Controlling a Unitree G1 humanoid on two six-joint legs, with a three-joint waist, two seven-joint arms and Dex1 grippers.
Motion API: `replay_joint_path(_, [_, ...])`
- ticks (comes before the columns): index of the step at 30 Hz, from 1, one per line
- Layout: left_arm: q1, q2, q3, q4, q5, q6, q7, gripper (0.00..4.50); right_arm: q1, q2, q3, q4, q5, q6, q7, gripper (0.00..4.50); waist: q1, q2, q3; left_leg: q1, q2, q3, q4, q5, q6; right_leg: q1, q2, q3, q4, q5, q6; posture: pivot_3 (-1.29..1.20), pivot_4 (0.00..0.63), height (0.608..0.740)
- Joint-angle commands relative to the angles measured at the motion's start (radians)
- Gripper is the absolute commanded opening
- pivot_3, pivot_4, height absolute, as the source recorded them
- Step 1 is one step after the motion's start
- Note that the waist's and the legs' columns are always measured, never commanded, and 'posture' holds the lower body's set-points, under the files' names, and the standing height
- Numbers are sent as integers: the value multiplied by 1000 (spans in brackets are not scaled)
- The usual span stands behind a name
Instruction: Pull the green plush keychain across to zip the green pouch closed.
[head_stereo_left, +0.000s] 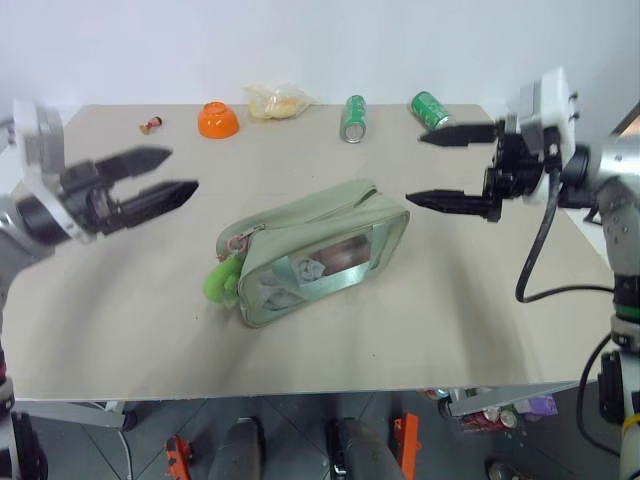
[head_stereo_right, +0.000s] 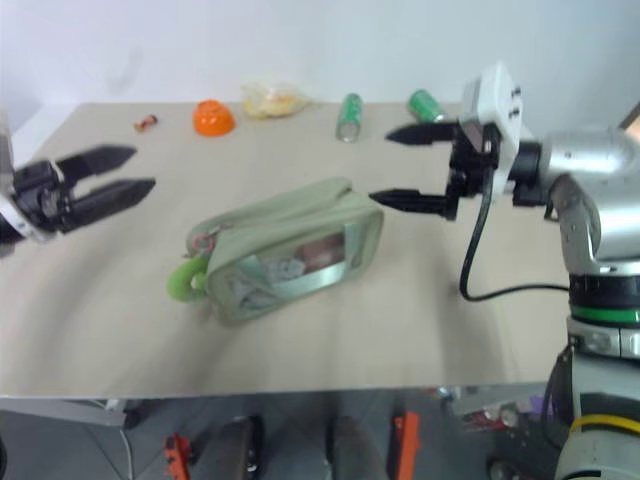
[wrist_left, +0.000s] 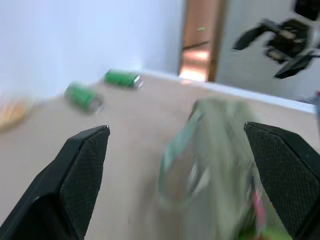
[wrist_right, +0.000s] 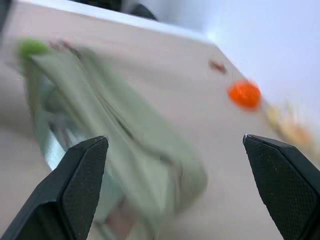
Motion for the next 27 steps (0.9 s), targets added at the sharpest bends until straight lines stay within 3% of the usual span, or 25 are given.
replay_joint_path(1, [-75,-1,-66,10,-1,0,-61,4500,-45,24,60,-2,-8,-29,95,4489,0,0,0,-1,0,0,0,0,0,0,0,0,0,0,0,0,150,740])
replay_joint_path(10, [-158,-57,-213,-12,40,-29,-160,4500,-100,133,249,20,-119,-126,227,4489,0,0,0,-4,1,0,-3,0,0,-4,3,2,1,1,6,0,150,740])
replay_joint_path(19, [-166,-95,-217,-7,62,-32,-159,4500,-129,202,318,134,-214,-238,250,4489,0,0,0,-3,1,-1,0,0,0,-4,3,2,3,1,5,0,150,740])
replay_joint_path(21, [-158,-98,-211,-10,63,-32,-155,4500,-130,214,322,161,-227,-253,248,3964,0,0,0,-3,1,-1,0,0,0,-4,3,2,3,1,5,0,150,740])
replay_joint_path(22, [-154,-98,-207,-14,61,-31,-152,4500,-128,217,322,168,-230,-257,248,3964,0,0,0,-3,1,-1,0,0,0,-4,3,2,3,1,5,0,150,740])
replay_joint_path(23, [-148,-99,-202,-18,60,-30,-146,4500,-127,222,324,181,-235,-263,247,3152,0,0,0,-3,1,-1,0,0,0,-4,3,2,3,1,5,0,150,740])
replay_joint_path(25, [-139,-101,-193,-24,57,-29,-138,4500,-126,231,327,202,-244,-272,242,2570,0,0,0,-3,1,-1,0,0,0,-4,3,2,3,1,5,0,150,740])
replay_joint_path(26, [-136,-101,-190,-26,56,-29,-134,4500,-126,234,328,211,-248,-275,241,2570,0,0,0,-3,1,-1,0,0,0,-4,3,2,3,1,5,0,150,740])
replay_joint_path(27, [-134,-103,-187,-28,54,-29,-131,4500,-124,238,328,221,-253,-280,240,2159,0,0,0,-2,1,-1,0,0,0,-4,3,2,4,1,5,0,150,740])
